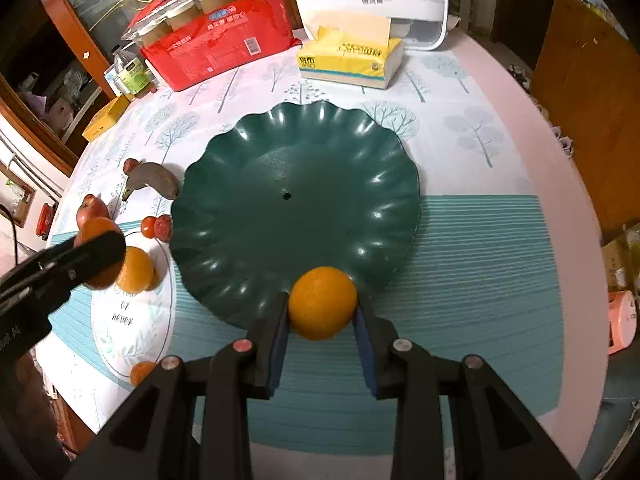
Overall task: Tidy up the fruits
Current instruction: 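Carry both oranges onto the green plate and open both grippers, then grasp the yellow citrus with the left gripper while the right gripper grasps an orange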
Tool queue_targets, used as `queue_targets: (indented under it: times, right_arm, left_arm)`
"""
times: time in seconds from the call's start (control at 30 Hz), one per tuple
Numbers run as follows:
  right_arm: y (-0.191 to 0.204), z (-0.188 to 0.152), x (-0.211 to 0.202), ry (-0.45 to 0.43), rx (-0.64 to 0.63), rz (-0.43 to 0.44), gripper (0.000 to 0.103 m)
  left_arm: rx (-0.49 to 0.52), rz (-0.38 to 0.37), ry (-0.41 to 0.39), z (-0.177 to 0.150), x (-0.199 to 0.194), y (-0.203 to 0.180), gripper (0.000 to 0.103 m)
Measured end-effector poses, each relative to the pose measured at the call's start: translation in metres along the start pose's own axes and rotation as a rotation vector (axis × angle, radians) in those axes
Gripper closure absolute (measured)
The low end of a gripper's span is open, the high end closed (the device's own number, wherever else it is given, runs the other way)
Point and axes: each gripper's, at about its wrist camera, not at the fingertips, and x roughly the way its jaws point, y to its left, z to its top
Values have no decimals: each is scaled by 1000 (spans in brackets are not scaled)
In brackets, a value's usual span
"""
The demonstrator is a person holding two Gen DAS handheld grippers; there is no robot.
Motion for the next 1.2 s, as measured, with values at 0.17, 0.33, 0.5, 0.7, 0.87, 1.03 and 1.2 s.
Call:
queue_targets:
  times: [0.17,0.33,0.5,0.7,0.87,1.03,1.2]
  right_arm:
    - [-8,7,15,4,6,31,71]
    - [-10,13,27,21,11,48,71]
    - [-12,13,33,32,27,75,71]
    - [-15,12,31,19,57,99,57]
    - [-15,9,22,0,68,95,54]
    - [-14,5,11,-22,84,92,53]
    - [-7,-5,-3,-44,89,90,53]
  left_arm:
    - [-3,-37,52,0,26,-3,59]
    - [11,-27,96,2,43,-5,59]
    - [8,-9,119,1,49,-3,57]
    - [12,37,112,1,43,-3,41]
    - [-7,49,78,0,28,4,35]
    - [-22,69,36,-4,9,10,30]
    - [-38,80,10,-13,-13,18,30]
